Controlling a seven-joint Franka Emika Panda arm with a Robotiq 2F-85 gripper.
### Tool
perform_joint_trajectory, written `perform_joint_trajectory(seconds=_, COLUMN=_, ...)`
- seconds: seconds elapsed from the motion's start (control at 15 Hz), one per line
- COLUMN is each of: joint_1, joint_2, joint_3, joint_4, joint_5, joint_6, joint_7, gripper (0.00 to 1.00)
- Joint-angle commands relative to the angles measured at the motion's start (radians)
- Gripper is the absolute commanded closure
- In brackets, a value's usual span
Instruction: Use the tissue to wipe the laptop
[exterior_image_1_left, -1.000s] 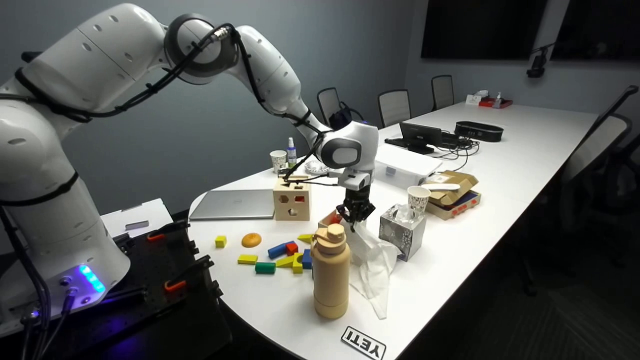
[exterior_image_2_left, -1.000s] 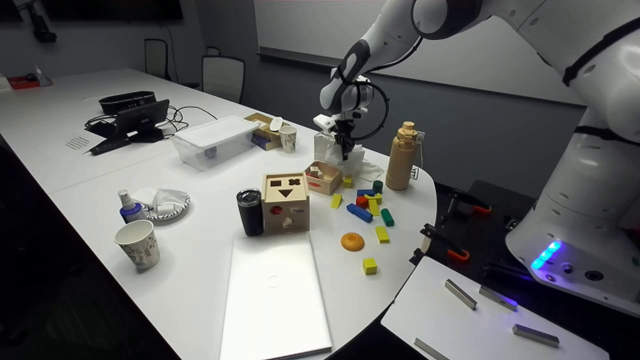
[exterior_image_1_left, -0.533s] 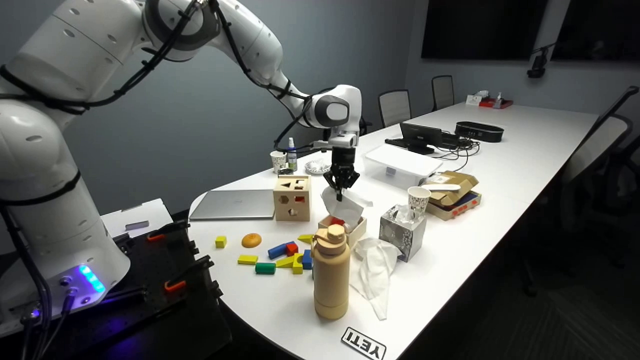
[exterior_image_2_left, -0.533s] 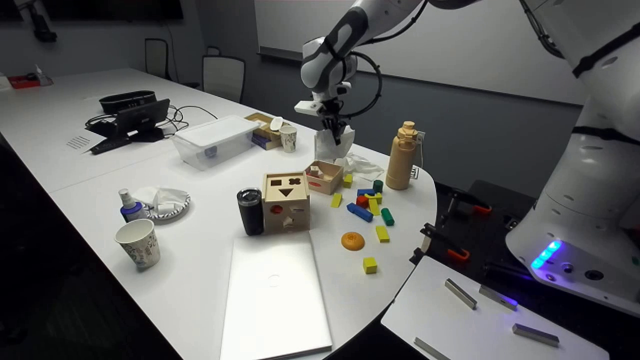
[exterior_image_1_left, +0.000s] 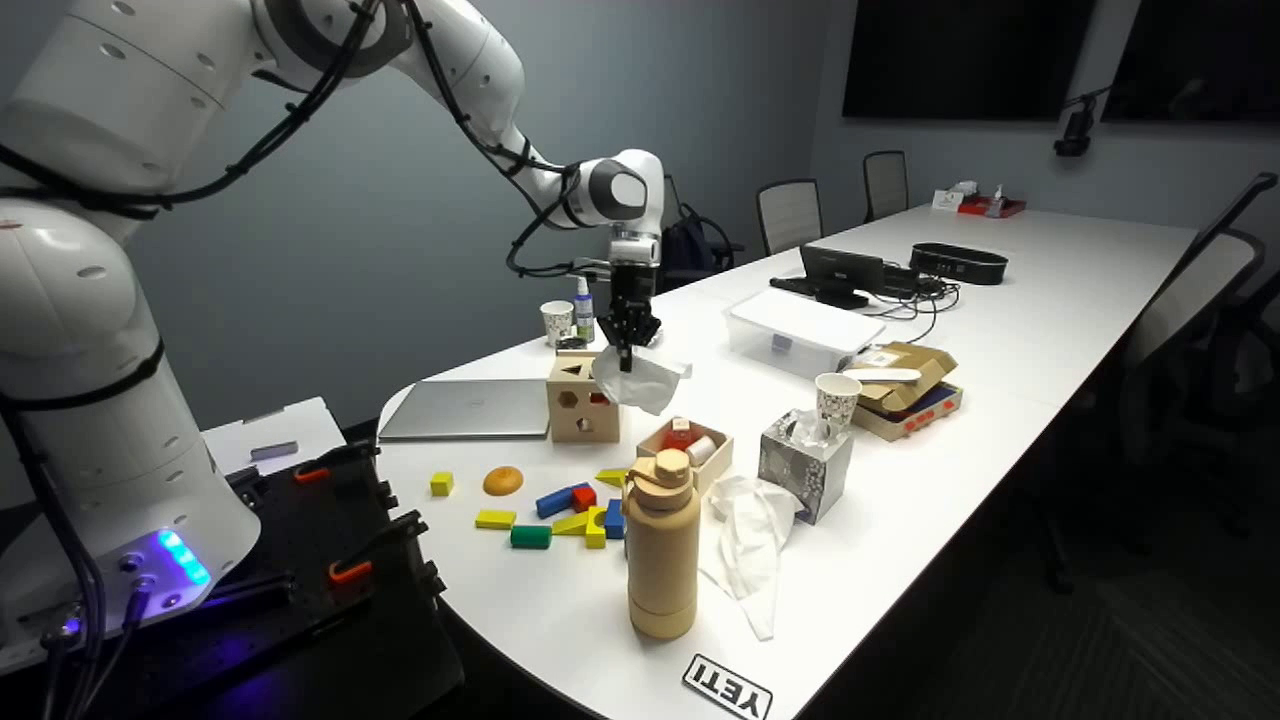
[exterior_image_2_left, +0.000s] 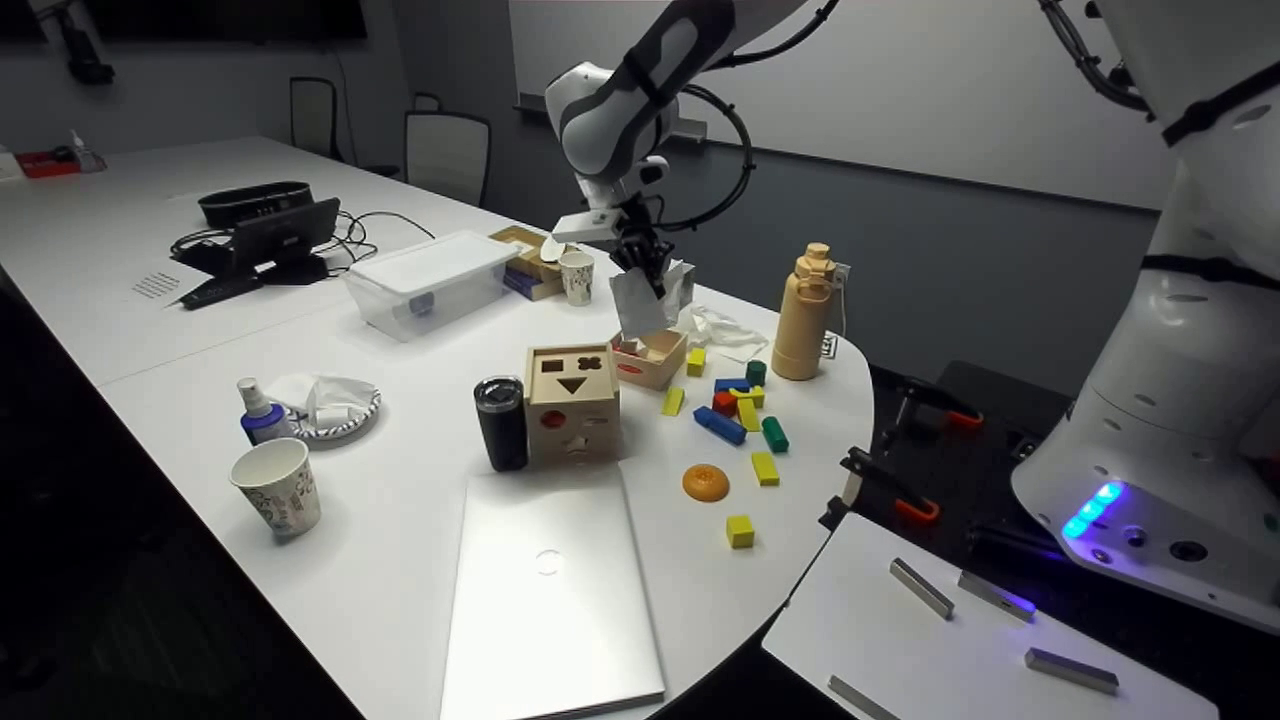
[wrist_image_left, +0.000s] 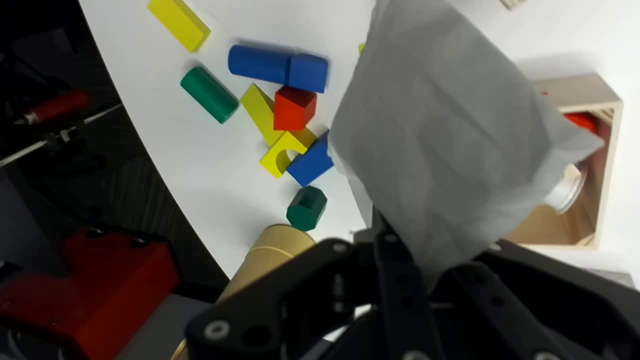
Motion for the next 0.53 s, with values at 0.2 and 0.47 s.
perform_joint_trajectory(seconds=0.2, joint_1=0.121, joint_2=-0.015, joint_3=0.066, joint_4=-0.095, joint_5=-0.149, joint_6=0.014, joint_7=0.021, gripper=1.00)
perform_joint_trajectory(seconds=0.47, joint_1=0.139, joint_2=0.007, joint_3=0.091, joint_4=-0.079, joint_5=-0.180, joint_6=0.012, joint_7=0.023, gripper=0.98)
